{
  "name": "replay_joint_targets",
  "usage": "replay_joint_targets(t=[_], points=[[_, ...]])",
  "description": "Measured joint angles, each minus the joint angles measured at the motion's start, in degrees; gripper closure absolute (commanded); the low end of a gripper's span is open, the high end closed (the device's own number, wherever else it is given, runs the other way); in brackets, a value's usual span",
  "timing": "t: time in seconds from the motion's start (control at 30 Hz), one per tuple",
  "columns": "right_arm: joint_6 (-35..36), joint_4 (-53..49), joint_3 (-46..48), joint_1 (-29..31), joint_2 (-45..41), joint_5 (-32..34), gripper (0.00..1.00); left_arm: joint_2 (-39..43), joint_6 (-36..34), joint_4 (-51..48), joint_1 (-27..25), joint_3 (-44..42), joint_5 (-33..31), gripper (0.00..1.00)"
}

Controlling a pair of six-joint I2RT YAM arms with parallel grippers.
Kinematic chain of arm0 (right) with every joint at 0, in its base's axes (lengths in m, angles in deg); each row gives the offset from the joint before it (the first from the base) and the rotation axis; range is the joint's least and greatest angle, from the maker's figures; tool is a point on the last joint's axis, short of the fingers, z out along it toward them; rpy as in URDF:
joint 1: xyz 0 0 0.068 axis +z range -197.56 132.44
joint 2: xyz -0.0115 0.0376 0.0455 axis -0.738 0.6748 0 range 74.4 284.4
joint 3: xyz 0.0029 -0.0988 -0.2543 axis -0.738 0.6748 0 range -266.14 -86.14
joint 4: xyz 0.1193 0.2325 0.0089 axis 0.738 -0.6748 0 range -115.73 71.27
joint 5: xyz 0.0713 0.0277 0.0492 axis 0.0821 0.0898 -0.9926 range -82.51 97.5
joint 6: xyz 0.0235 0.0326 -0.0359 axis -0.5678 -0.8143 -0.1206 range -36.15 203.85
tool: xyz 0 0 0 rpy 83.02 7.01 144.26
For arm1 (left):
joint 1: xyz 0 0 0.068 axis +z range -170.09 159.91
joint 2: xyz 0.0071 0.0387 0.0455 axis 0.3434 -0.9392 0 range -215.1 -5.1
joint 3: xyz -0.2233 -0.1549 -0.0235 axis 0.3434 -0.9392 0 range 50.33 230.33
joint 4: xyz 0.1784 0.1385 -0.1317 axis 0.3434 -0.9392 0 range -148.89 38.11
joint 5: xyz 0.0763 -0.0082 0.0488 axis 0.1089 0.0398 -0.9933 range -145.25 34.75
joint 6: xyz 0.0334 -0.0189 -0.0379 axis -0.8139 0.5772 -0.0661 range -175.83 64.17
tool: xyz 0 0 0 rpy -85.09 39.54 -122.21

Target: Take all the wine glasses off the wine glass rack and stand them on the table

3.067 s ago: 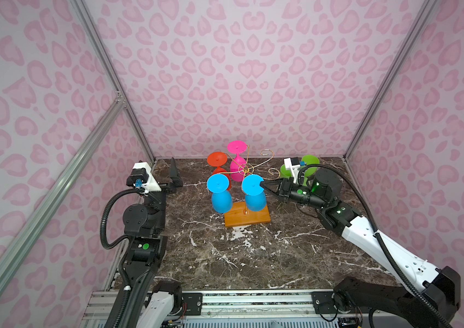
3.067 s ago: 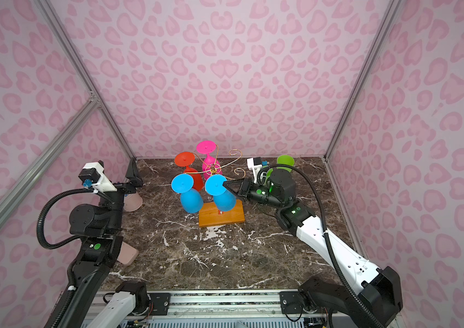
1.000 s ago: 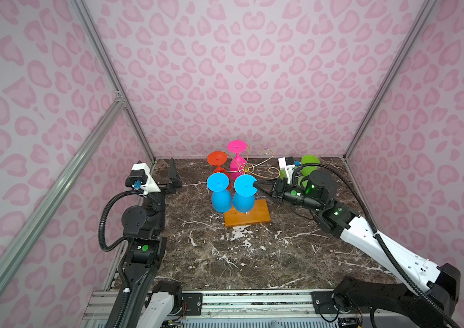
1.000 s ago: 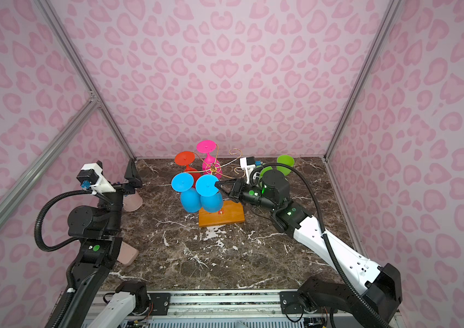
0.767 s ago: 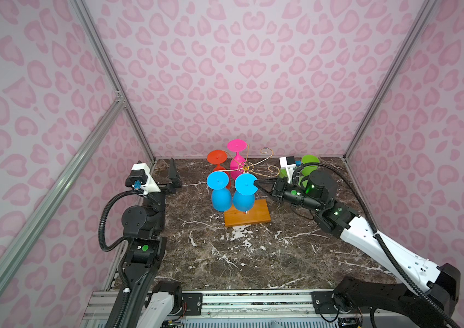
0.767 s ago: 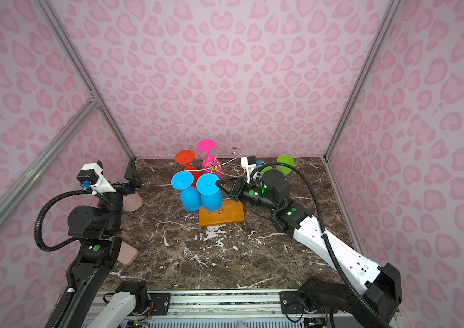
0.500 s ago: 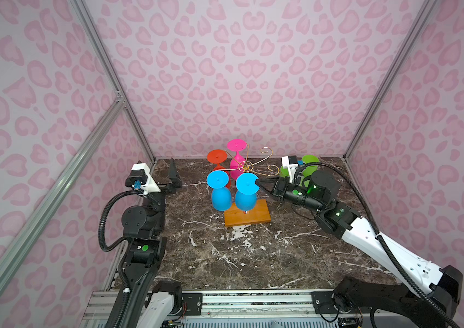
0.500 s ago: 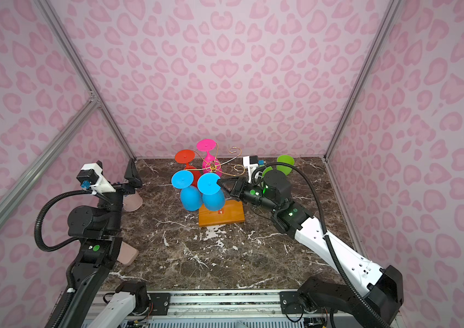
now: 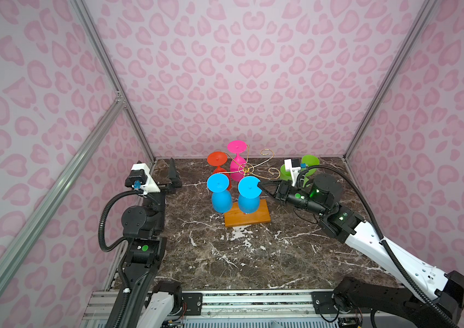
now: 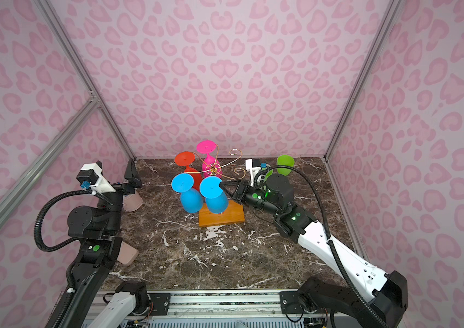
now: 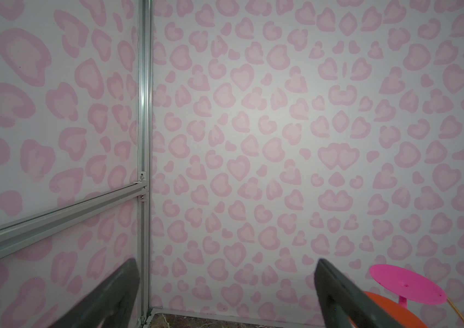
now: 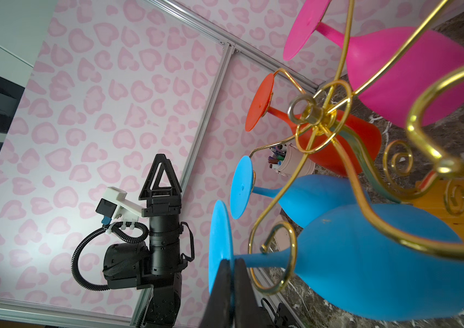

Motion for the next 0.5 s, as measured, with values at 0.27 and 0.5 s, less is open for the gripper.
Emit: replay_joint_targets(t=[0.27, 0.5], points=[[0.1, -0.5, 0.8, 0.8, -1.2, 1.5, 1.0, 0.0, 0.0, 0.0, 0.0, 0.0, 0.0, 0.03], [0.5, -1.4, 0.9, 1.7, -3.0, 3.0, 1.0, 0.0, 0.0, 0.0, 0.0, 0.0, 0.0, 0.03]])
